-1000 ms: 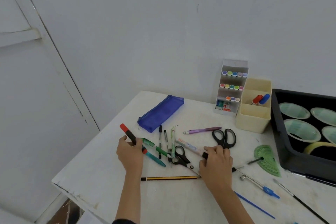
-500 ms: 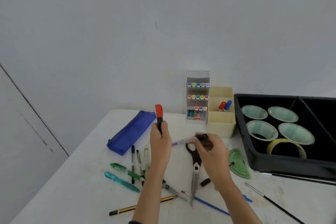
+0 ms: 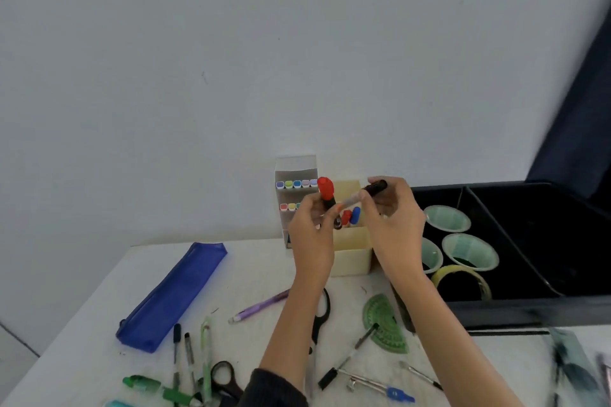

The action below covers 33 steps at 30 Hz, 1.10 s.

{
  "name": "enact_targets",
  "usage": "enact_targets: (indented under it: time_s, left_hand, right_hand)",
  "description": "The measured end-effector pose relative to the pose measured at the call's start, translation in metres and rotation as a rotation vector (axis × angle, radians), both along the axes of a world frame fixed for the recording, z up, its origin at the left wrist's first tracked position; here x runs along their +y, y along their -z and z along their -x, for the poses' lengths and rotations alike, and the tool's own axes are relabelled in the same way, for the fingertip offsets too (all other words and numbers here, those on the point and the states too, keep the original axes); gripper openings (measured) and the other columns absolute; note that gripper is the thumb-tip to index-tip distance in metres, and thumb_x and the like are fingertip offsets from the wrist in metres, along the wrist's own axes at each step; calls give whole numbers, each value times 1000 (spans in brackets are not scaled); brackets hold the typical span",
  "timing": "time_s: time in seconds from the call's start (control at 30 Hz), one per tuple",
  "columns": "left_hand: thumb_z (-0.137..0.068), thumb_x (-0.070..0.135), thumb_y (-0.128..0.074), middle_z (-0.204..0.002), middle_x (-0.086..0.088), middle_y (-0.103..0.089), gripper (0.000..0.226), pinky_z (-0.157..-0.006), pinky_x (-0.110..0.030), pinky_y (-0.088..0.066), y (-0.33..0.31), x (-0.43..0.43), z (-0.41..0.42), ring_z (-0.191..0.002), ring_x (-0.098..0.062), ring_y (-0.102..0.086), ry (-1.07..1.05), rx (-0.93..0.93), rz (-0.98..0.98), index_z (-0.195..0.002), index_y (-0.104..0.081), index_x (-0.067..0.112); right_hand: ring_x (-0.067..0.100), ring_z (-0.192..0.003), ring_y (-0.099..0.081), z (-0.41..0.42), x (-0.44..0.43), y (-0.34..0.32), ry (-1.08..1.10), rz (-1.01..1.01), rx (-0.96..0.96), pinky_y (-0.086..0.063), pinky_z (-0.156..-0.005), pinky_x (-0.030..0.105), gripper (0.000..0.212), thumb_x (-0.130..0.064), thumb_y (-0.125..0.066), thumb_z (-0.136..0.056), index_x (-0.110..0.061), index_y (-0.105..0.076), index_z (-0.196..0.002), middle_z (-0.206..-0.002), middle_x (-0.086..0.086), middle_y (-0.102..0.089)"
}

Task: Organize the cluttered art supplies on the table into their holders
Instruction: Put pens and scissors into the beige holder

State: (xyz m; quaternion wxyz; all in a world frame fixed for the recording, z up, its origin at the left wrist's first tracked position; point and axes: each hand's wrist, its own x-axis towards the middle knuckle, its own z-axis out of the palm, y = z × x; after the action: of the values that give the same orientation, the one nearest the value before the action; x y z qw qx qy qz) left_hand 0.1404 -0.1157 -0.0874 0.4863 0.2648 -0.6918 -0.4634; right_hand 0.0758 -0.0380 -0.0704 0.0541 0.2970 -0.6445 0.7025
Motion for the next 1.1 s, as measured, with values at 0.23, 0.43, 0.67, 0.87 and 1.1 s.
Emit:
enact_targets:
  time_s: [0.23,0.43,0.67,0.87,1.1]
  left_hand:
    - [-86,1,-60,-98,0,-52,12,-82,-22,-50,10,-20,31,-90,-18,-58,-96,-104,240,-98,-62,4]
    - [-88,-5,-53,-92,-2,-58,14,-72,-12,-40,47,-29,42,-82,-11,-51,-83,-265,245,-94,-59,6]
    - [-92,7,-54,-109,-4,-64,21,-85,-20,-46,67,-38,52,-99,-13,-58,-14,-381,241,-112,-59,10]
    - [-92,9,-54,-125,-8,-57,36,-94,-29,-43,65,-34,56,-114,-21,-53,-82,-382,361,-128,-51,6]
    - [-90,-6,-52,-148,-14,-34,53,-111,-43,-31,69,-28,45,-138,-25,-31,-33,-467,529,-140,-37,3]
  right_hand:
    - [-1,-81,-57,31,-14,14,65,-91,158,-40,-71,3,20,-3,-60,-87,-15,-60,-104,-92,-2,-63]
    - [13,-89,-54,46,-30,52,75,-344,243,-49,-79,33,28,-5,-58,-88,-15,-57,-115,-97,0,-58]
    - [20,-85,-46,52,-39,65,181,-607,287,-46,-75,40,23,-18,-55,-92,-13,-57,-115,-87,5,-57]
    - [28,-85,-47,56,-43,76,240,-716,464,-43,-75,40,19,-11,-58,-89,-7,-64,-106,-93,13,-59]
    - [22,-107,-42,49,-27,69,123,-625,272,-37,-91,31,41,0,-48,-88,-9,-52,-127,-114,8,-53]
